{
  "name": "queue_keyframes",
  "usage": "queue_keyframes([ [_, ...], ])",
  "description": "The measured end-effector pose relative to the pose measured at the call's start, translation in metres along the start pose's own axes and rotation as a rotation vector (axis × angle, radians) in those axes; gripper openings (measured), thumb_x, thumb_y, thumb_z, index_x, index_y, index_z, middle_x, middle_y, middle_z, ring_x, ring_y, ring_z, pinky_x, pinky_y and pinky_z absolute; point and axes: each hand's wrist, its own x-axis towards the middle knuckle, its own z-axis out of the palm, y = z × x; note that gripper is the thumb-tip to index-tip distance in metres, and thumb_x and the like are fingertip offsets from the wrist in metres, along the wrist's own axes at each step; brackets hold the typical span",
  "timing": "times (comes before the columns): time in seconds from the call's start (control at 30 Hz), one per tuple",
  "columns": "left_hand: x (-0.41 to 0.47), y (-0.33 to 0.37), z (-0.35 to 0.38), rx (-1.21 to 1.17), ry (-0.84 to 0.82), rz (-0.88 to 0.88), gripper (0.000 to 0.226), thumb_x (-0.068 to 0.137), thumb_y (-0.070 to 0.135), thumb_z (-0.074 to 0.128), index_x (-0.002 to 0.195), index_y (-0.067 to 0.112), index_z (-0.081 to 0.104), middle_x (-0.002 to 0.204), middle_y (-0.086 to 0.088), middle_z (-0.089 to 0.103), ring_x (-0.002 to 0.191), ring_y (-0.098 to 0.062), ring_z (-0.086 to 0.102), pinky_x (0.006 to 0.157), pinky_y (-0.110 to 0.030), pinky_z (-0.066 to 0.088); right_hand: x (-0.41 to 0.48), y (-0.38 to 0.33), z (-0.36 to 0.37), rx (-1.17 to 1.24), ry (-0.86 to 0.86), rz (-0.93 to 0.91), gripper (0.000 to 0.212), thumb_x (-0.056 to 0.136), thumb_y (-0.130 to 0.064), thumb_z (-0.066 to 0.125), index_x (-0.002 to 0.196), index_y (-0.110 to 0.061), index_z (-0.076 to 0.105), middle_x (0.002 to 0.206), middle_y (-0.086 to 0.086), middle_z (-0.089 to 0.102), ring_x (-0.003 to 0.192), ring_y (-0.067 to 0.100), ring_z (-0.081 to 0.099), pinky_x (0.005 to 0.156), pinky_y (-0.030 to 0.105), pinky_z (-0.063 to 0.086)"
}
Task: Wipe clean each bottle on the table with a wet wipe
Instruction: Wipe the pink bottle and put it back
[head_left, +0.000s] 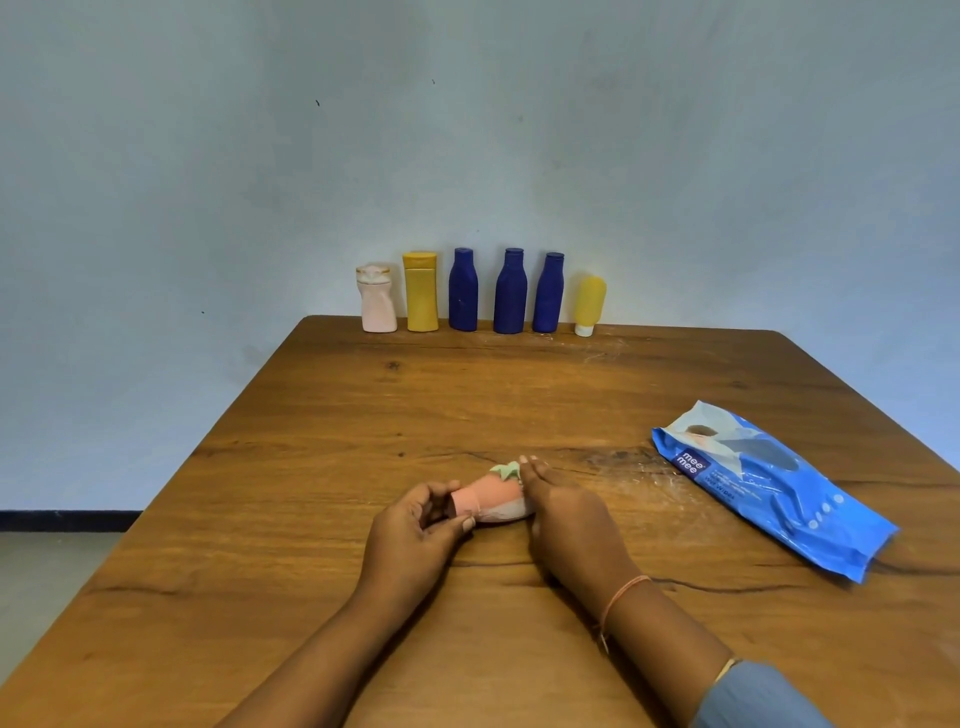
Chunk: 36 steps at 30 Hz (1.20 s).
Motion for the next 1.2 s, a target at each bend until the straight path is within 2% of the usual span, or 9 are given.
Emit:
queue_keyframes([
  [0.23,0.002,0.0,0.0,-0.015,-0.012,-0.009,0.036,0.073,-0.003,0.072,0.093,0.026,0.06,0.101,0.007,0.067,0.094,-0.001,0.064,0.086,-0.019,0.051,-0.002,-0.028,0.013,-0.032,0.033,-0.004,0.055,0.092,-0.003,0.039,0.144,-0.003,0.024,0.15,0.017,0.028,0.14,0.027,0.025,0.113,0.026,0.01],
  [0.4,0.002,-0.004,-0.001,-0.009,-0.013,-0.003,0.031,0.078,-0.004,0.065,0.095,0.022,0.064,0.093,0.006,0.071,0.09,-0.003,0.067,0.078,-0.016,0.052,-0.006,-0.054,0.024,0.0,0.138,-0.122,0.051,0.06,-0.01,0.057,0.109,-0.002,0.067,0.107,0.016,0.069,0.098,0.025,0.067,0.087,0.034,0.049],
  [0.53,0.001,-0.002,-0.001,-0.021,-0.007,-0.009,0.03,0.077,-0.004,0.067,0.094,0.019,0.064,0.092,0.004,0.071,0.089,-0.005,0.067,0.079,-0.019,0.052,-0.01,-0.044,0.019,-0.059,0.147,-0.198,0.047,0.067,-0.015,0.058,0.113,-0.008,0.066,0.112,0.009,0.068,0.102,0.02,0.066,0.089,0.029,0.048],
  [0.63,0.0,0.002,0.001,-0.037,-0.014,-0.005,0.035,0.074,-0.006,0.07,0.098,0.018,0.061,0.092,0.008,0.068,0.083,0.008,0.064,0.076,-0.009,0.05,-0.007,-0.023,0.016,-0.093,0.109,-0.126,0.051,0.064,-0.01,0.07,0.115,-0.005,0.065,0.115,0.012,0.066,0.102,0.023,0.065,0.086,0.032,0.051],
  [0.7,0.001,0.003,0.001,-0.033,-0.011,-0.003,0.035,0.075,-0.005,0.07,0.1,0.017,0.06,0.092,0.012,0.065,0.08,0.015,0.062,0.074,-0.005,0.048,-0.003,-0.015,0.01,-0.109,0.059,-0.075,0.056,0.074,-0.001,0.059,0.129,-0.004,0.052,0.131,0.014,0.055,0.117,0.026,0.056,0.097,0.031,0.044],
  [0.8,0.002,0.005,0.0,-0.029,-0.011,-0.003,0.035,0.076,-0.002,0.069,0.103,0.018,0.06,0.091,0.012,0.065,0.078,0.016,0.061,0.072,-0.003,0.047,0.007,-0.004,-0.006,0.035,-0.023,0.156,0.054,0.089,-0.005,0.043,0.141,-0.018,0.037,0.137,0.008,0.05,0.122,0.023,0.049,0.101,0.029,0.038],
  [0.93,0.002,0.005,-0.001,-0.019,-0.011,0.009,0.033,0.078,0.001,0.069,0.103,0.021,0.061,0.091,0.013,0.066,0.08,0.012,0.062,0.073,-0.005,0.048,0.018,0.005,-0.032,0.419,0.15,0.338,0.03,0.088,-0.002,0.05,0.112,-0.007,0.066,0.108,0.006,0.069,0.089,0.018,0.063,0.072,0.016,0.046],
  [1.07,0.002,0.004,-0.001,-0.001,0.0,0.015,0.031,0.078,0.003,0.07,0.099,0.024,0.063,0.092,0.01,0.068,0.081,0.008,0.064,0.072,-0.006,0.048,0.023,-0.009,-0.04,0.881,0.2,0.427,0.028,0.088,0.006,0.046,0.096,-0.004,0.071,0.089,-0.005,0.068,0.085,0.017,0.065,0.079,0.036,0.055],
  [1.2,0.002,0.004,-0.001,0.014,-0.004,0.033,0.031,0.078,0.002,0.07,0.101,0.021,0.063,0.089,0.013,0.068,0.079,0.009,0.064,0.072,-0.005,0.048,0.019,-0.022,-0.021,0.637,0.084,0.289,0.033,0.087,0.005,0.045,0.109,-0.006,0.067,0.111,0.006,0.068,0.1,0.014,0.061,0.086,0.018,0.045],
])
